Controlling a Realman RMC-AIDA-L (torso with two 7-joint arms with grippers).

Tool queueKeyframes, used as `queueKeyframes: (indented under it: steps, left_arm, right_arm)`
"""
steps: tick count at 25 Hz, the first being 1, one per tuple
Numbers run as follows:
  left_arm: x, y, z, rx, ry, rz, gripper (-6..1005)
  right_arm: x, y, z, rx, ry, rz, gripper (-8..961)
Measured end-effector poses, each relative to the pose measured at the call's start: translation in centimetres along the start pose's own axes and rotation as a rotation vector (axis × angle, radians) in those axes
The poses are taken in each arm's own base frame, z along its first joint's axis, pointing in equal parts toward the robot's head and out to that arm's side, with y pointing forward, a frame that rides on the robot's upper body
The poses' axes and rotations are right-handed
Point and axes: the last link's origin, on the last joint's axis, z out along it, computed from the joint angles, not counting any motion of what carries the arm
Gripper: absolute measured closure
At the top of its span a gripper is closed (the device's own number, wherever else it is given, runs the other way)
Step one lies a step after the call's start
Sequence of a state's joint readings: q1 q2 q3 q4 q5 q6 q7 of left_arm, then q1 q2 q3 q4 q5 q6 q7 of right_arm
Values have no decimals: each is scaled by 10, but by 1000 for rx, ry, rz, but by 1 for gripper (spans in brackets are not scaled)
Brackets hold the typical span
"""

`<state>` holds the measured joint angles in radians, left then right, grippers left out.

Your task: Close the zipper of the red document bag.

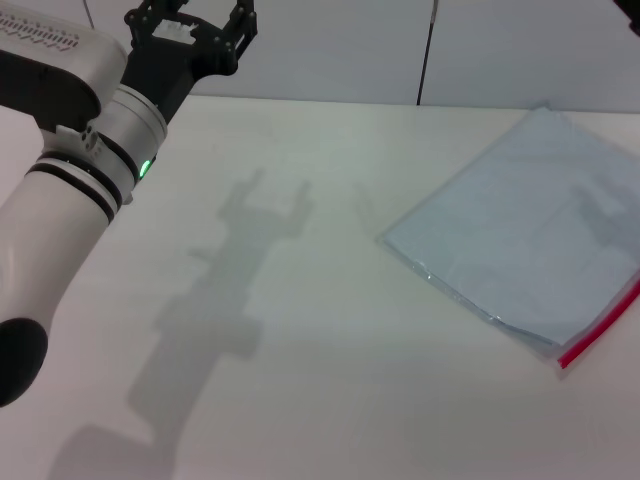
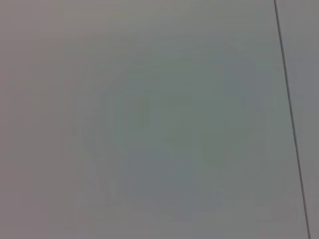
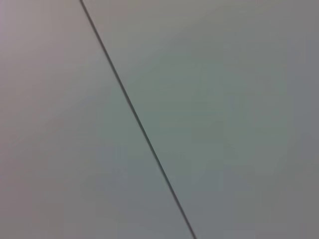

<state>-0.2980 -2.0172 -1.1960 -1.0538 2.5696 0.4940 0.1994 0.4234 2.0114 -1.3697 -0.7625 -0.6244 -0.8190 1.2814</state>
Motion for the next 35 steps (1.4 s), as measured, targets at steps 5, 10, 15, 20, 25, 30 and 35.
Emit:
queueKeyframes:
  steps: [5,10,15,20,25,30,35]
  left_arm:
    - [0,0,0,-1,-2,-1,326]
    - [1,1,1,2,2,-5,326]
    - [-1,0,1,4,-2,-7,327]
    - [-1,1,2,2,-1,-7,327]
    - [0,1,3,1,0,-7,328]
    - [0,1,3,2,1,-6,328]
    - [1,-1,3,9,4,-1,330]
  right_arm:
    - [4,-5,-2,19,27,-131,497]
    - [9,-4,-4,17,15,-309,497]
    - [21,-12,-6,67,24,-423,497]
    - [29,-20,-10,124,24,-498,497]
    - [41,-24,-15,171,28,-558,497]
    - [49,-21,-17,211,13,-599,497]
    - [54,-18,-22,251,-28,-622,497]
